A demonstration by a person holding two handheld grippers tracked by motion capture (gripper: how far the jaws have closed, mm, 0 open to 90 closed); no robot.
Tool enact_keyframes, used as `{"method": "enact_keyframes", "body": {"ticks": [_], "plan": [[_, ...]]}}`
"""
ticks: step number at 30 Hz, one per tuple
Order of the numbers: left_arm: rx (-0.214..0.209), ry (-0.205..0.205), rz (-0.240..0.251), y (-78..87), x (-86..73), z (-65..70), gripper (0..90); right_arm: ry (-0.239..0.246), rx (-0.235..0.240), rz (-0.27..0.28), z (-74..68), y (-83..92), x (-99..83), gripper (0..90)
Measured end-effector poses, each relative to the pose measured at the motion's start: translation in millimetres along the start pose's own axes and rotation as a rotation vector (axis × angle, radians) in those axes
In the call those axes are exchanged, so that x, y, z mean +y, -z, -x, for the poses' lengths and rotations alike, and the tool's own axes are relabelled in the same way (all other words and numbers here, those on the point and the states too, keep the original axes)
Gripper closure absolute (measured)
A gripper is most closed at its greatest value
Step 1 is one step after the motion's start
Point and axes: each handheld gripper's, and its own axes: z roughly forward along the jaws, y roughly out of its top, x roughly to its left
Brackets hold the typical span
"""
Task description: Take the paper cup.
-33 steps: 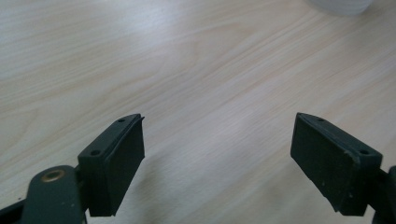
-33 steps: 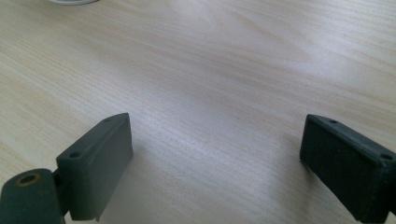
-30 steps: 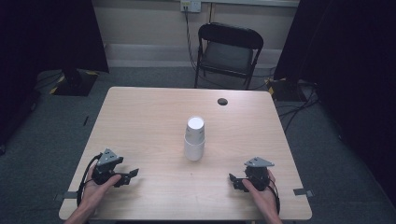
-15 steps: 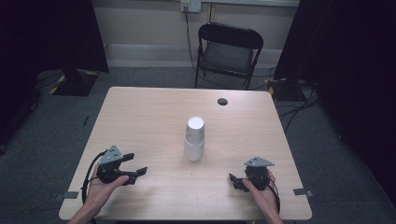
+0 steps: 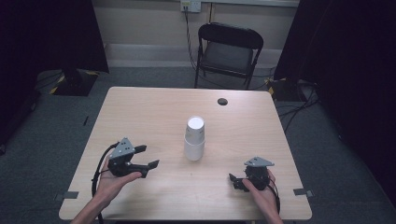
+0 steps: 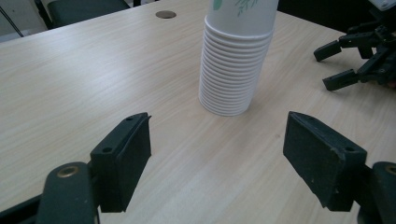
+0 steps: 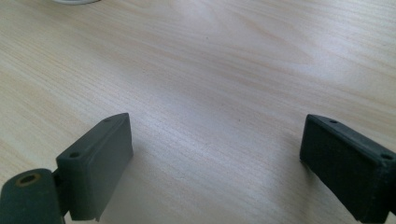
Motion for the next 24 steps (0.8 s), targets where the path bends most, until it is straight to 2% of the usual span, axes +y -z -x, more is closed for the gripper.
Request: {"method": "enact_keyframes", "body": {"ticks": [4,7,9,15,16,18,21,22,24], "plan": [[-0.007,-0.006,0.006,-11.6,9.0,1.4,23.2,0.001,0.0,0.001,0.1,0.0,0.0,9.0],[-0.02,-0.012,0.026,-15.9,17.4,5.3,23.2,0.0,0.0,0.0,0.0,0.0,0.0,9.0],[-0.04,-0.031,0.06,-18.6,26.7,11.2,23.8,0.0,0.0,0.0,0.0,0.0,0.0,9.0],[-0.046,-0.064,0.051,-27.7,41.7,16.5,24.0,0.0,0.0,0.0,0.0,0.0,0.0,9.0],[-0.07,-0.064,0.043,-33.9,46.9,16.4,24.0,0.0,0.0,0.0,0.0,0.0,0.0,9.0],[-0.073,-0.079,0.031,-37.3,49.1,16.3,24.0,0.0,0.0,0.0,0.0,0.0,0.0,9.0],[-0.074,-0.067,0.046,-46.3,53.7,16.4,26.2,0.0,0.0,0.0,0.0,0.0,0.0,9.0],[-0.078,-0.051,0.046,-50.5,57.2,17.0,27.2,0.0,0.0,0.0,0.0,0.0,0.0,9.0],[-0.078,-0.06,0.052,-52.0,59.8,17.2,27.3,0.0,0.0,0.0,0.0,0.0,0.0,9.0]]}}
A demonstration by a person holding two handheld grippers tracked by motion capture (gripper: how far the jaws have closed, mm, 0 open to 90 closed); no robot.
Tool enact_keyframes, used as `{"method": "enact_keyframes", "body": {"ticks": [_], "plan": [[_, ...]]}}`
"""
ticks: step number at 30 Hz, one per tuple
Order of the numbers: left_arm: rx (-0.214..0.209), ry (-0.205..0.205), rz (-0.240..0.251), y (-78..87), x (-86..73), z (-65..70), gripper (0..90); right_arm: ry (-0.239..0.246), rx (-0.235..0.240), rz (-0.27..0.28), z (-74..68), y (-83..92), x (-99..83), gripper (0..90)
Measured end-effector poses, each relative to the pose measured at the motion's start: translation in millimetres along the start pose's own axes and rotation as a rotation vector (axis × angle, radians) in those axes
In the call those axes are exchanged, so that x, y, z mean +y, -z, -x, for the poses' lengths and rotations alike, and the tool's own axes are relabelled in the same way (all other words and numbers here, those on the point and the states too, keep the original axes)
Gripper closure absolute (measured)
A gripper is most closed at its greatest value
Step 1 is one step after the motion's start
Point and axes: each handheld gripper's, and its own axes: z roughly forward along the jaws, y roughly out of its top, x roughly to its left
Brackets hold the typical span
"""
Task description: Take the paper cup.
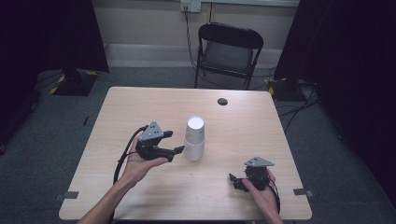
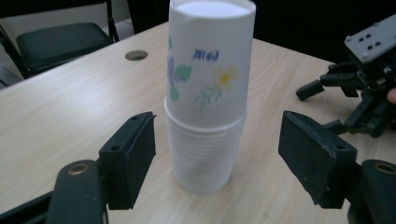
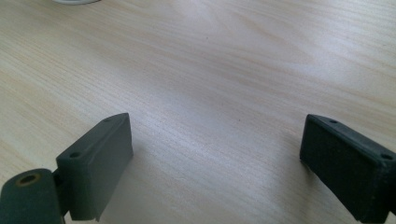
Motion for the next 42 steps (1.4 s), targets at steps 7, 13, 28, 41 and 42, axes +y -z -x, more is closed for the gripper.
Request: {"method": "enact_keyframes", "body": {"ticks": [7,13,28,41,42], "plan": [[0.003,-0.03,0.007,-15.6,17.1,-6.5,22.3,0.0,0.0,0.0,0.0,0.0,0.0,9.0],[-0.023,-0.004,-0.014,-31.3,27.6,-12.1,18.2,-0.001,0.0,0.0,0.0,0.0,0.0,9.0],[-0.013,-0.009,-0.013,-53.7,41.1,-6.6,22.8,0.007,0.008,0.001,1.1,-0.4,0.3,9.0],[0.011,-0.041,-0.02,-71.4,45.9,0.7,26.4,0.007,0.009,0.001,1.2,-0.4,0.3,9.0],[0.012,-0.031,-0.016,-72.0,45.6,-1.7,27.2,0.009,0.01,0.001,1.5,-0.5,0.4,9.0]]}}
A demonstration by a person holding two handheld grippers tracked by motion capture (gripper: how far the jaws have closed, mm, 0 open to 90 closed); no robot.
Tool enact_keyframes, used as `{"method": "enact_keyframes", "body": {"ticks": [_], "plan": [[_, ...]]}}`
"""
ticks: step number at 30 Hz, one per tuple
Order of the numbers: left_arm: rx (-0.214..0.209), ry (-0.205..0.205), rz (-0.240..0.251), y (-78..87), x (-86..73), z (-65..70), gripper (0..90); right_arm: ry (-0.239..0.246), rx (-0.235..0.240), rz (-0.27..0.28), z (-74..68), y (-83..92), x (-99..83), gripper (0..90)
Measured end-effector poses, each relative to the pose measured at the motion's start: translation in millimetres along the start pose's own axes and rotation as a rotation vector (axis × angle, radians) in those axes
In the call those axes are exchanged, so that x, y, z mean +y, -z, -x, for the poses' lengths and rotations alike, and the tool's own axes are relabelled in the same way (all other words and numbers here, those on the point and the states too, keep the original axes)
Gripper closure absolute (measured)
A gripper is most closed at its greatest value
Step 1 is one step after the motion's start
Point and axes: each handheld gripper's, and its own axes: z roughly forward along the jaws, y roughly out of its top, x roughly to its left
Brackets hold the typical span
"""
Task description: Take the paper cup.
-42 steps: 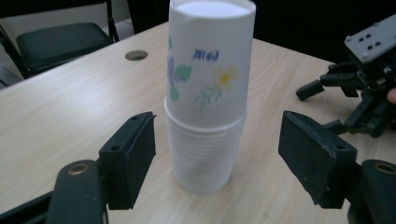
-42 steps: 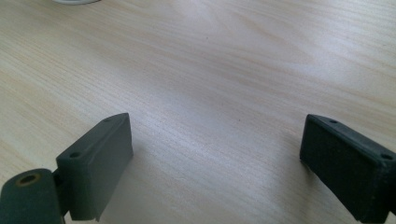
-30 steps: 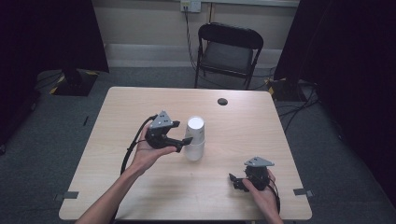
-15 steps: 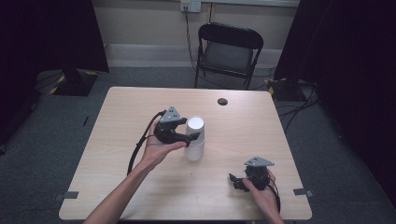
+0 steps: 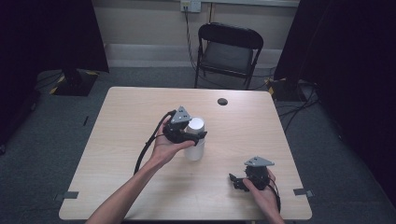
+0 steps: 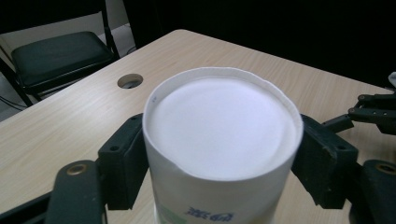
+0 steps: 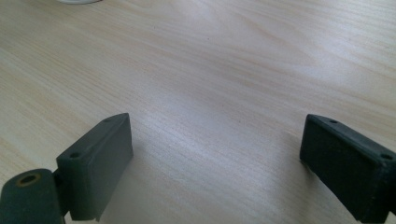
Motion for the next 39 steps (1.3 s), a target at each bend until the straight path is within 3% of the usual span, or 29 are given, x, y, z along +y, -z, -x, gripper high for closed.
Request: {"method": "enact_keyframes", "body": {"ticks": [13,23,39], "plan": [[-0.013,0.041,-0.011,-4.5,-0.7,-2.7,31.0,0.0,0.0,0.0,-0.1,0.0,0.0,9.0],[-0.009,0.034,-0.012,-4.2,3.9,-0.6,31.3,0.0,0.0,0.0,0.0,0.0,0.0,9.0],[-0.018,0.063,0.043,10.3,15.1,-4.8,32.1,0.001,0.0,0.0,0.0,-0.1,0.0,9.0]]}}
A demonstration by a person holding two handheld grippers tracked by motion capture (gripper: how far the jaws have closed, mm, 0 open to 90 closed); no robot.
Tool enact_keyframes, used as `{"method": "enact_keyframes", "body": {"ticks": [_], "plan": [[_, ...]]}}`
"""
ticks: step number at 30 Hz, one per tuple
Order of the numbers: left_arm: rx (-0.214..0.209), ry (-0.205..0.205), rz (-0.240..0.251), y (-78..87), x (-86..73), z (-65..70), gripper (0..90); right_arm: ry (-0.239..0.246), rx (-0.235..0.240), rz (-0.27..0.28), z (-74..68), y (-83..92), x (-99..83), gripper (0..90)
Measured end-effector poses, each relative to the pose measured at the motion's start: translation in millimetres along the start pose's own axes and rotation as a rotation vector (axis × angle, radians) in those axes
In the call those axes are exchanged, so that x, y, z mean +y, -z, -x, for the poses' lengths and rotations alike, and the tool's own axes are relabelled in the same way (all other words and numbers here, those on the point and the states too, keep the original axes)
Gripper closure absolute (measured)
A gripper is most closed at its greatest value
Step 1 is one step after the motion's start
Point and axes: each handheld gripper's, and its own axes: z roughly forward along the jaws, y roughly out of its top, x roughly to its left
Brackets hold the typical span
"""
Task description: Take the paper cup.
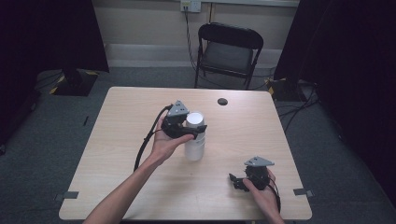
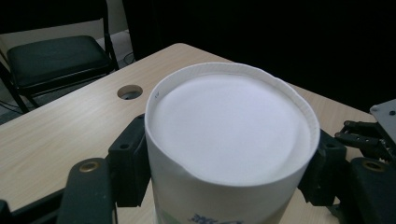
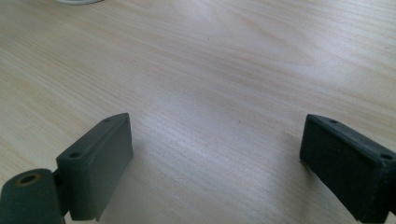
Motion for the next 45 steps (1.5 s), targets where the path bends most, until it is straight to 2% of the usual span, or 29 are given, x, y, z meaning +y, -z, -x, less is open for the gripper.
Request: {"method": "enact_keyframes", "body": {"ticks": [1,6,10,17,25,35,40,45], "plan": [[0.003,-0.01,-0.006,1.4,0.7,0.3,32.1,0.0,0.0,0.0,0.0,0.0,0.0,9.0],[0.0,-0.01,0.0,6.8,3.8,0.8,32.3,0.0,0.0,0.0,0.0,0.0,0.0,9.0],[-0.001,0.0,0.022,10.3,8.8,0.1,32.1,0.0,-0.001,0.0,0.0,-0.1,0.0,9.0],[0.001,-0.02,0.044,21.8,19.9,5.5,32.3,-0.003,-0.002,-0.001,-0.2,-0.1,0.2,9.0],[0.015,-0.018,0.064,36.2,25.4,0.8,32.1,-0.003,-0.003,-0.001,-0.2,-0.2,0.2,9.0],[0.007,-0.021,0.103,49.9,37.5,1.0,32.9,-0.004,-0.003,-0.001,-0.2,-0.2,0.2,9.0],[0.002,-0.032,0.101,56.2,39.6,2.9,33.4,-0.004,-0.003,-0.001,-0.2,-0.3,0.4,9.0],[0.008,-0.035,0.124,71.7,40.8,0.2,33.5,-0.004,-0.004,0.0,-0.1,-0.4,0.4,9.0]]}}
